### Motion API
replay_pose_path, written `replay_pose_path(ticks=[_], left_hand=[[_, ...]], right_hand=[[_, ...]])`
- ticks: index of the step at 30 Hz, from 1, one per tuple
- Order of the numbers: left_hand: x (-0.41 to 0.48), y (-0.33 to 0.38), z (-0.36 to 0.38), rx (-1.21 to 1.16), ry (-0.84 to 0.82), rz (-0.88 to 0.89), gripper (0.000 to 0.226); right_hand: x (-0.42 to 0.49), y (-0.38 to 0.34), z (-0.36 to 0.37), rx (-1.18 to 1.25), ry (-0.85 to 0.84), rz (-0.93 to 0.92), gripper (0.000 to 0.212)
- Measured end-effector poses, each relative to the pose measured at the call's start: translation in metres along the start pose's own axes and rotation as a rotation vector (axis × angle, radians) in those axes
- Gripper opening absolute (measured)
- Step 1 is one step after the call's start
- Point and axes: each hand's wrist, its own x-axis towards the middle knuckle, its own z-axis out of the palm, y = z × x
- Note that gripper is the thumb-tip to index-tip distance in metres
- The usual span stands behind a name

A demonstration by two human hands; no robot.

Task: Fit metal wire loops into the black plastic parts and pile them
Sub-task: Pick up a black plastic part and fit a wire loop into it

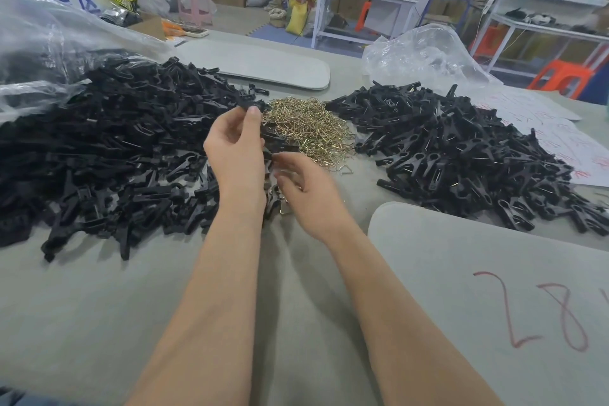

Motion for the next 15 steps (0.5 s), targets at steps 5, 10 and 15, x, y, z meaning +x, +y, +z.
replay_pose_path(ticks=[5,10,15], left_hand=[[-0.001,-0.005,0.001,0.044,-0.019,-0.036,0.005],[-0.003,-0.008,0.003,0.087,-0.055,-0.086,0.005],[-0.006,-0.012,0.004,0.153,-0.158,-0.112,0.007]], right_hand=[[-0.006,0.001,0.001,-0.561,-0.057,-0.066,0.022],[-0.009,-0.002,0.004,-0.662,-0.122,0.005,0.018],[-0.005,-0.001,-0.005,-0.394,-0.012,0.101,0.024]])
